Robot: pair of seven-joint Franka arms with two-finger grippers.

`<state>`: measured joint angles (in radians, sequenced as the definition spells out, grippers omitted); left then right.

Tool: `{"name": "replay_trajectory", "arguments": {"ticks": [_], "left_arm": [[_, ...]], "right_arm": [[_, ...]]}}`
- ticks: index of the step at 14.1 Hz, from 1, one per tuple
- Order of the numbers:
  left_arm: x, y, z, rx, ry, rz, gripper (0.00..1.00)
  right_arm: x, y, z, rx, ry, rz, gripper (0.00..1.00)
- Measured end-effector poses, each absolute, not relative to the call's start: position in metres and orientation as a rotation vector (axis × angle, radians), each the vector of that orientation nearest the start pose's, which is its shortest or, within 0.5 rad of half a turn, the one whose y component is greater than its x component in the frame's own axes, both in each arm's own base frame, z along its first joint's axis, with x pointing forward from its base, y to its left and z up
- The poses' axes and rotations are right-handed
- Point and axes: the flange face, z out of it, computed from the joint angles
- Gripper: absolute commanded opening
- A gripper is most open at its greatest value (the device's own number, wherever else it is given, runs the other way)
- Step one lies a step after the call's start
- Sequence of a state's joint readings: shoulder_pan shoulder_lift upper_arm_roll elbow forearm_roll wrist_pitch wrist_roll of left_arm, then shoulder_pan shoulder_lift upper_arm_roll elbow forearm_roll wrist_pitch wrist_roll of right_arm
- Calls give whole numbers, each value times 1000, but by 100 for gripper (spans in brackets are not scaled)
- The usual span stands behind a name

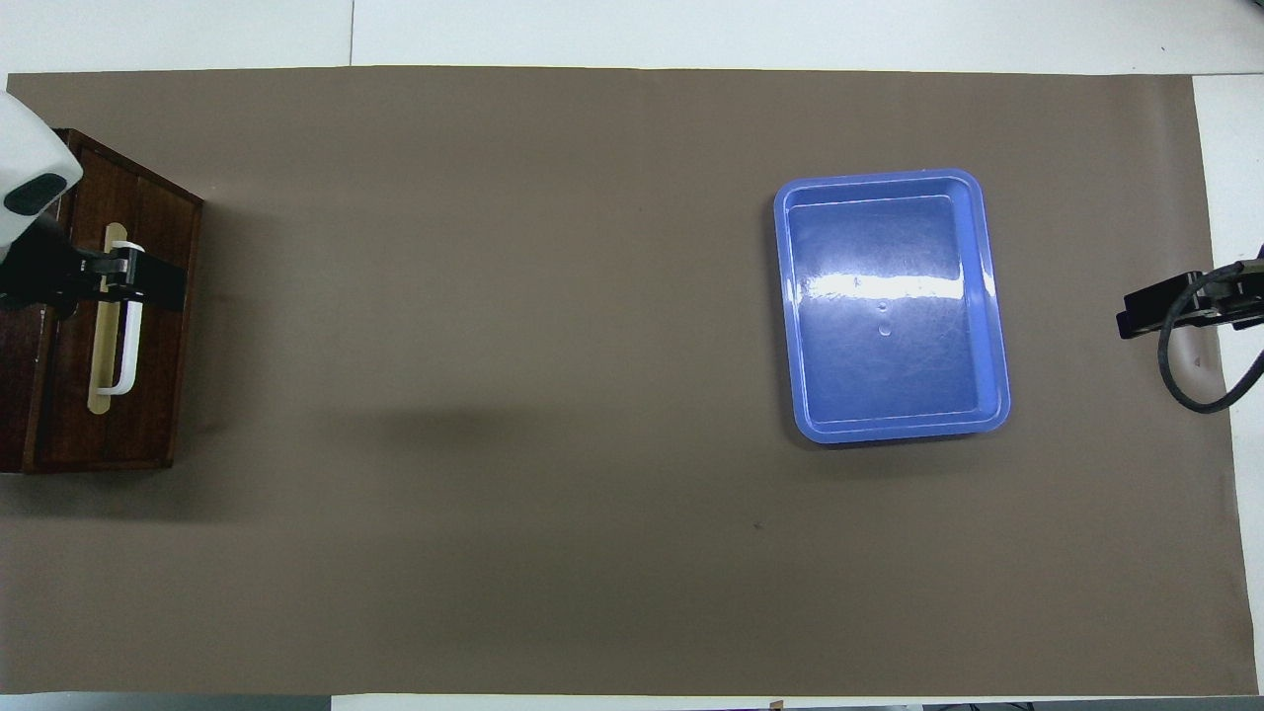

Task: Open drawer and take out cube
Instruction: 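Grasp the white drawer handle with the left gripper, then pull the drawer open toward the table center with the left gripper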

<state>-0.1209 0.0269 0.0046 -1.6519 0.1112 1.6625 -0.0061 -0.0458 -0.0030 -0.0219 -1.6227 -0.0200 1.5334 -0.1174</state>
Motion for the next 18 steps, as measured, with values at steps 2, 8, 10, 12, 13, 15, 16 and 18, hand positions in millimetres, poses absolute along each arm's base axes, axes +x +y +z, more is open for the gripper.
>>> {"name": "replay_trajectory", "arguments": {"ticks": [2, 8, 10, 12, 13, 15, 16, 18], "left_arm": [[569, -70, 556, -2923, 272, -19, 100], [581, -64, 447, -2684, 482, -108, 100], [585, -40, 426, -2689, 463, -112, 100], [583, -28, 416, -2697, 452, -115, 100], [582, -27, 412, -2699, 455, -113, 100], [578, -25, 402, -2704, 461, -110, 100], [577, -22, 397, -2707, 462, -112, 100], [576, -18, 395, -2704, 466, -122, 100]], "right_arm": [[546, -38, 599, -3149, -81, 138, 100], [547, -39, 600, -3158, -81, 127, 100], [547, -39, 600, -3158, -81, 127, 100], [547, -39, 600, -3158, -82, 128, 100], [546, -39, 600, -3157, -95, 133, 100], [546, -39, 599, -3154, -129, 141, 100], [546, -39, 599, -3154, -131, 141, 100], [546, -39, 599, -3154, -131, 141, 100]]}}
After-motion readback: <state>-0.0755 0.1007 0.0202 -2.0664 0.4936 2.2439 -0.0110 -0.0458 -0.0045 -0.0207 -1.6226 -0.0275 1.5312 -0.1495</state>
